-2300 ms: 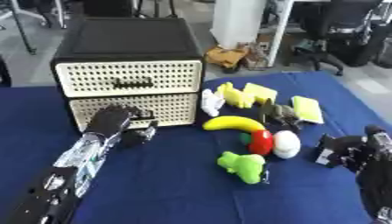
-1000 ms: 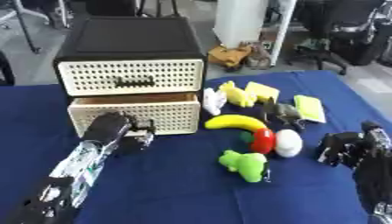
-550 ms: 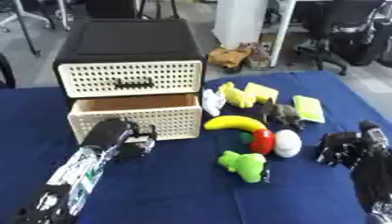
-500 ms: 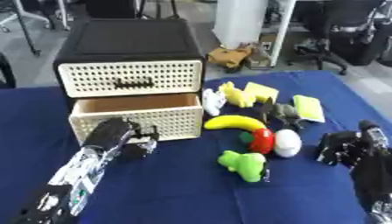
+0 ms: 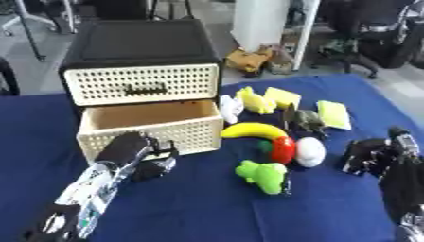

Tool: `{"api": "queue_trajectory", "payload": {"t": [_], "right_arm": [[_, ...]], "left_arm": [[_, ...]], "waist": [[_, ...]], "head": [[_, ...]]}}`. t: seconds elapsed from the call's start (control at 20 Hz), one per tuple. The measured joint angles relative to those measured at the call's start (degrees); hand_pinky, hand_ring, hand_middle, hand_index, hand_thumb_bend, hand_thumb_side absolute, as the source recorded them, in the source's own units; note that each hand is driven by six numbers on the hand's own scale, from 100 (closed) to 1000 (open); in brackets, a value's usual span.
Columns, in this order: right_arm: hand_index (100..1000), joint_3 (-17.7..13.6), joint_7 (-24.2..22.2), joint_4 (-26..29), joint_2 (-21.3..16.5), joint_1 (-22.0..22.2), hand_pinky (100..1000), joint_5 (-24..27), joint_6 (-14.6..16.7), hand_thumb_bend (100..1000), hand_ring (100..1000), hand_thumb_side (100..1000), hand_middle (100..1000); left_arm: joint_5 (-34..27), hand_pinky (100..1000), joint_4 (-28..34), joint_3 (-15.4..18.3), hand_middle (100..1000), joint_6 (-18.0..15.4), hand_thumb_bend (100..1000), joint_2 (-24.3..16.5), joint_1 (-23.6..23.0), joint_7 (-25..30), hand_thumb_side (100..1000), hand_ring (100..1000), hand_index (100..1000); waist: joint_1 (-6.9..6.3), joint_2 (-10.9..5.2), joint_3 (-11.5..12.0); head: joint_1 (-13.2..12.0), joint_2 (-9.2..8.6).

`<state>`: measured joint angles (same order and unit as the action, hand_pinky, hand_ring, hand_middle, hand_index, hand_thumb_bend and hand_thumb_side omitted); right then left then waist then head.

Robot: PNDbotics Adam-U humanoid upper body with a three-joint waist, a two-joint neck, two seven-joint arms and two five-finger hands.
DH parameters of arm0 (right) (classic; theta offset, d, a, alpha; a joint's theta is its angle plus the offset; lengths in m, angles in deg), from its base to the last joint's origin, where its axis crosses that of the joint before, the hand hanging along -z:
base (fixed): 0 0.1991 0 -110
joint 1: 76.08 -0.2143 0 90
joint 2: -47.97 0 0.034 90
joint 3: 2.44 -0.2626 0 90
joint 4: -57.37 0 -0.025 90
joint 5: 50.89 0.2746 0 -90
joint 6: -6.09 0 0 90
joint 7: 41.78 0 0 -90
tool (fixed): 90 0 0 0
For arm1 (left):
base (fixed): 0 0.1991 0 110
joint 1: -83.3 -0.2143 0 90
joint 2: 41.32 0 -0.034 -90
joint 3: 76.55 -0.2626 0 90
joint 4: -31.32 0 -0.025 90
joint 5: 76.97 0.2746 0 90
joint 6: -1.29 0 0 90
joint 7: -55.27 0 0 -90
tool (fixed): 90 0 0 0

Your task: Pick up objects from table and place into drawer.

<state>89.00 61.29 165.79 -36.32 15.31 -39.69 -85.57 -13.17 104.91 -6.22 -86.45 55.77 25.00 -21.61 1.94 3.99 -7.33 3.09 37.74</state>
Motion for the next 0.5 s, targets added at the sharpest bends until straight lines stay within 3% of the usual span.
{"api": "queue_trajectory", "payload": {"t": [0.5], "right_arm": [[553,0.0,0.1,0.0,-0.1,0.2,409,0.0,0.1,100,446,1000,444]], "left_arm": [[-1.4,100,5.0,-1.7,100,-0.1,277,-1.4,-3.2,1.9,1000,100,598]], "waist": [[-0.04,-0.27,0.7]], "head": [[0.1,0.01]]}}
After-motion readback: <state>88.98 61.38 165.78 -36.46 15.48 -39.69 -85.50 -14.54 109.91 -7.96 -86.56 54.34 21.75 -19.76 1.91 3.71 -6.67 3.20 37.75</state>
